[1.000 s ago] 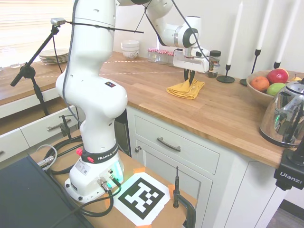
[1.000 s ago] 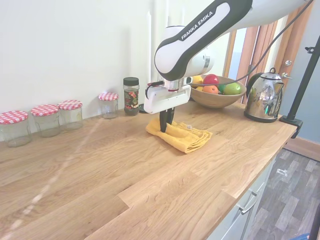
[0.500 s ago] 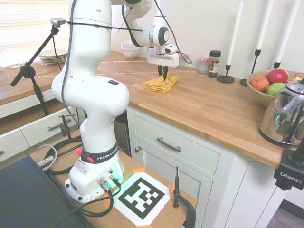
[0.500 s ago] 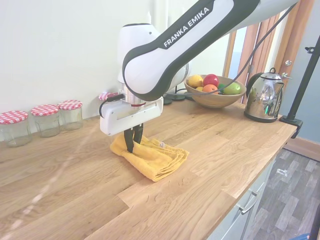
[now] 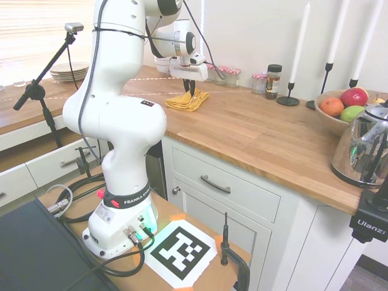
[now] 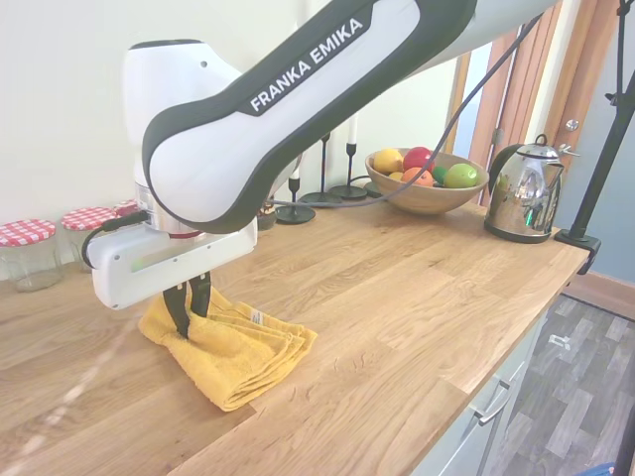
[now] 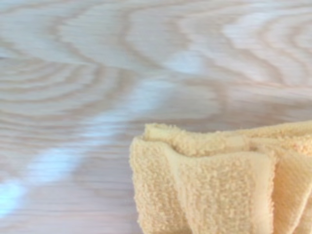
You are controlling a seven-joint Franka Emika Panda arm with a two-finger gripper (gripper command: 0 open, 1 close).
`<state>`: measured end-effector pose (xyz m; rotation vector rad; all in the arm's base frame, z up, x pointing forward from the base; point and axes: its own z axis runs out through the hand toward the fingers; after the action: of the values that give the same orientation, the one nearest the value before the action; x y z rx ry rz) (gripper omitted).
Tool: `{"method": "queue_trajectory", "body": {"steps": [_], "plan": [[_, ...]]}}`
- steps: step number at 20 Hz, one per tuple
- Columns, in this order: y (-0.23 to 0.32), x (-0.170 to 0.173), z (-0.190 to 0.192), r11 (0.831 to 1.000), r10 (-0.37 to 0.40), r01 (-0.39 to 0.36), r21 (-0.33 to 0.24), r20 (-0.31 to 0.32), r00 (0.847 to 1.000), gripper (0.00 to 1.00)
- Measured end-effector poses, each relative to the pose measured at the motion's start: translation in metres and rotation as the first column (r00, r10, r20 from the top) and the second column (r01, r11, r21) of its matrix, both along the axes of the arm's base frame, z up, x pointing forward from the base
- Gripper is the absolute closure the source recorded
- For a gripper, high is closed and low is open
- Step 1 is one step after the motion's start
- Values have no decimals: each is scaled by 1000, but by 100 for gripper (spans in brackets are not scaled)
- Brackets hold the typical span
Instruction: Wipe the counter
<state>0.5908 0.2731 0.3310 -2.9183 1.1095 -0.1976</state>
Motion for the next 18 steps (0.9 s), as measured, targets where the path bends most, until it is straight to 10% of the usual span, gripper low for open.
{"method": "queue_trajectory", "body": {"steps": [1, 18], "plan": [[1, 1, 0, 1000, -2, 2, -2, -3, 1000, 0], [6, 0, 0, 1000, -3, 3, -5, -12, 1000, 0]]}}
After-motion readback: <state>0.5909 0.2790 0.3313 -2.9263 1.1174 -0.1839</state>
